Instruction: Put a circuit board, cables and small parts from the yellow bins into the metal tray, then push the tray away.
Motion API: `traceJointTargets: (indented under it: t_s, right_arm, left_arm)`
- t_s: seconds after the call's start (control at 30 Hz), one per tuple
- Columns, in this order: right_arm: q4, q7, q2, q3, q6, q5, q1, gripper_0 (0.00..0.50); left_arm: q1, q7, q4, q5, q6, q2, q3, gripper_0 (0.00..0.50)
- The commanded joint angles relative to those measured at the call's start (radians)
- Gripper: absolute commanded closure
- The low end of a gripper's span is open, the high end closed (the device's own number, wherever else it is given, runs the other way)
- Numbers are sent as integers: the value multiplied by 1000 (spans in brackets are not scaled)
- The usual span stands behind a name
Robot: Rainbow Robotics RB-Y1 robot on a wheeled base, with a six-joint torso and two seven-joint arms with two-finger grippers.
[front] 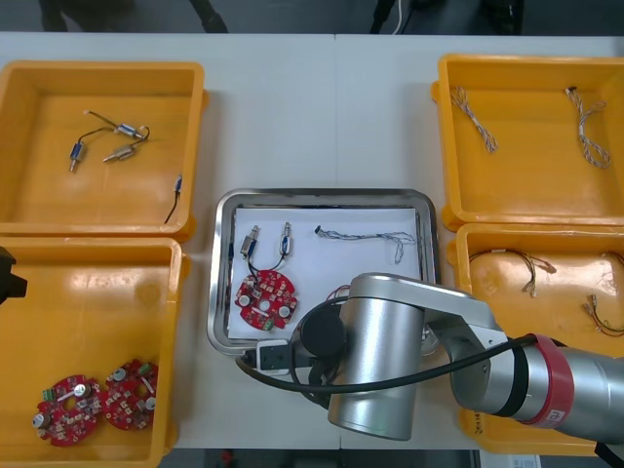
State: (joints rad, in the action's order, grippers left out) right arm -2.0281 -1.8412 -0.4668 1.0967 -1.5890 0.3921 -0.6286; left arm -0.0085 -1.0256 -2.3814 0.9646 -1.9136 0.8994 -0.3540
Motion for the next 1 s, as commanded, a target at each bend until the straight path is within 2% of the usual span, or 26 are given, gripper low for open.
traceJointTargets:
  t_s: [0.03,0.4,0.43,0.47,0.5,0.53,0.57,0.6,0.63,0.7,0.73,0.77,0.83,1.0]
  right_arm:
    - [-12,23,25,19,-2,-9,12,0]
    - [-12,42,26,19,-23,-13,10,0]
    - [-12,43,26,19,-25,-15,10,65]
    - [-12,43,26,19,-25,-15,10,65]
    - [-12,49,25,19,-28,-16,12,228]
    - [-12,54,26,19,-31,-18,12,228]
    - [-12,56,26,19,-31,-18,12,324]
    - [-12,60,26,19,-32,-19,12,324]
    - [-12,63,28,19,-34,-21,12,382]
    - [-12,65,30,19,-36,-21,12,400]
    - [-12,68,31,19,-37,-22,10,431]
    - [-12,68,31,19,-37,-22,10,431]
    - [-12,69,33,19,-37,-22,12,470]
    - [-11,71,33,19,-37,-36,10,500]
  left_arm:
    - [22,-117,-28,-4,-6,38,-29,0]
    - [22,-117,-28,-4,-6,38,-29,0]
    - [22,-117,-28,-4,-6,38,-29,0]
    - [22,-117,-28,-4,-6,38,-29,0]
    - [22,-117,-28,-4,-6,38,-29,0]
    - [22,-117,-28,-4,-6,38,-29,0]
    - [22,-117,-28,-4,-6,38,-29,0]
    - [22,-117,-28,-4,-6,38,-29,0]
    - [22,-117,-28,-4,-6,38,-29,0]
    - [22,-117,-28,-4,-6,38,-29,0]
    - [22,-117,-28,-4,-6,38,-29,0]
    - [22,-117,-28,-4,-6,38,-29,0]
    - [22,-117,-28,-4,-6,38,-29,0]
    - [22,-117,-28,-4,-6,38,-29,0]
